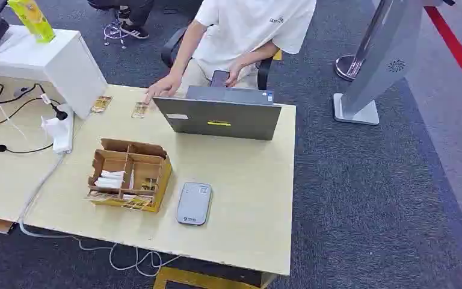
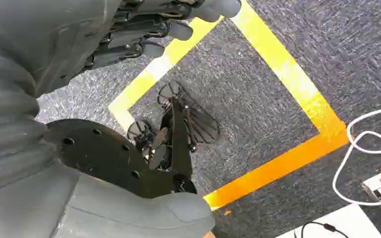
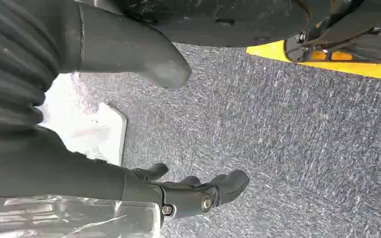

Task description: Pass the card to the sensor for recognition and then transmit it.

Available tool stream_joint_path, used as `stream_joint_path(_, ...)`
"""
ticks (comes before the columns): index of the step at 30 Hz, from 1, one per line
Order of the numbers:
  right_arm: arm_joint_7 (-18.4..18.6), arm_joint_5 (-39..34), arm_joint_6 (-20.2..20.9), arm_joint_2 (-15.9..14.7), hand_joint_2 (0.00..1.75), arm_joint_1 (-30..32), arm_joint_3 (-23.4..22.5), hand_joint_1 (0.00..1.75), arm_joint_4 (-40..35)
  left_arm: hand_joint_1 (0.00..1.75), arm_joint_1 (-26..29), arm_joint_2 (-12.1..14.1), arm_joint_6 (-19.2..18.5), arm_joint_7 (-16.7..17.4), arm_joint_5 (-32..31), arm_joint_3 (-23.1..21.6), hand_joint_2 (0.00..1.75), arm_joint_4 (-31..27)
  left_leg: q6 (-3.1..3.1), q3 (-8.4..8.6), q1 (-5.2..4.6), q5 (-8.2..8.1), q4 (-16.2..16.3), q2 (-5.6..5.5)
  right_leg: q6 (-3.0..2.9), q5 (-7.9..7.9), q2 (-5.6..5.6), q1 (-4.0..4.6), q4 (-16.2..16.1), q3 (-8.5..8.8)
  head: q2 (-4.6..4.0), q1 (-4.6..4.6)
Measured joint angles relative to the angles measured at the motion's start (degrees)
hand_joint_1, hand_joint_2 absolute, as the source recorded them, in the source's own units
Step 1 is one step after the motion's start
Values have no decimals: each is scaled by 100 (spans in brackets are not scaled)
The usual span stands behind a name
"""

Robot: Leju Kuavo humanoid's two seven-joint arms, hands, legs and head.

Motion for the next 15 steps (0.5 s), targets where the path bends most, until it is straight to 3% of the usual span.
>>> stream_joint_path(6, -20, -175, 0, 20, 175, 2, -50, 0, 0, 0, 18, 7, 37, -911, -79, -2, 175, -196, 0, -1, 3, 0, 0, -1, 0, 0, 0, 4, 0, 0, 0, 0)
stream_joint_path(8, -37, -222, -2, 35, 175, 2, -81, 0, 0, 0, 102, 7, 67, -957, 275, -102, 175, -595, 0, -3, 5, 0, 0, -1, -1, 0, 0, 6, 1, 2, 0, -2)
stream_joint_path(11, -85, -288, -15, 50, 175, 6, -164, 0, 0, 0, 371, -22, 231, -981, 1003, -718, 175, -1507, -1, -4, 9, -1, 0, -5, -4, -2, -3, 11, 1, 1, 0, -4)
stream_joint_path(15, -94, -291, -28, 68, 175, 5, -201, 0, 0, 0, 502, -24, 269, -981, 1091, -1160, 175, -2104, -2, -6, 13, 0, 0, -11, -5, -3, -9, 14, 1, 5, 0, -2)
